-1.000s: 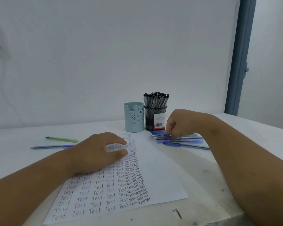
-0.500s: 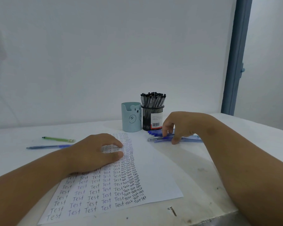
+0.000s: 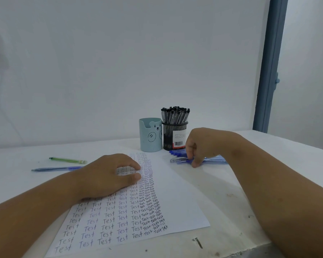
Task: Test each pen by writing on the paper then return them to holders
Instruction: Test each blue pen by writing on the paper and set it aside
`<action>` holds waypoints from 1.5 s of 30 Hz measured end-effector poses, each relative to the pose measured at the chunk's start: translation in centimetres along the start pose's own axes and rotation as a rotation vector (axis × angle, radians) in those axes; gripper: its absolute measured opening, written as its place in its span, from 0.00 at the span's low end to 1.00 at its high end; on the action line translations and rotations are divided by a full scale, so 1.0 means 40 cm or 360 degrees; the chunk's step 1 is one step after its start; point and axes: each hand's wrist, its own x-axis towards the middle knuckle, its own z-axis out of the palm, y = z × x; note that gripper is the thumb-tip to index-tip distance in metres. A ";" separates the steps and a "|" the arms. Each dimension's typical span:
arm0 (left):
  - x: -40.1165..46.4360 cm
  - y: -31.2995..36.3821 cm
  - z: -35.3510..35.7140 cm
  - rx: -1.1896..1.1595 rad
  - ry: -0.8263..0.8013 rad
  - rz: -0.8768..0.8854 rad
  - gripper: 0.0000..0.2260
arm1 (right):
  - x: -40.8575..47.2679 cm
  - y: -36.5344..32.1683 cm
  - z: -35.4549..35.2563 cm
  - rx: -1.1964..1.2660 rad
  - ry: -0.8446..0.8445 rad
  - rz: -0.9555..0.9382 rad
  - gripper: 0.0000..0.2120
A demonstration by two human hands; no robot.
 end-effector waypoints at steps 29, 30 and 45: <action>0.006 -0.015 -0.021 0.0010 0.0177 -0.0028 0.11 | 0.028 -0.100 0.062 0.0088 0.0329 -0.0471 0.08; 0.009 -0.021 -0.029 0.0036 0.0230 -0.0017 0.09 | 0.030 -0.121 0.072 0.0104 0.0352 -0.0520 0.07; -0.042 -0.144 -0.194 0.0363 0.0195 -0.0473 0.12 | 0.035 -0.296 0.171 0.0092 0.0310 -0.0888 0.11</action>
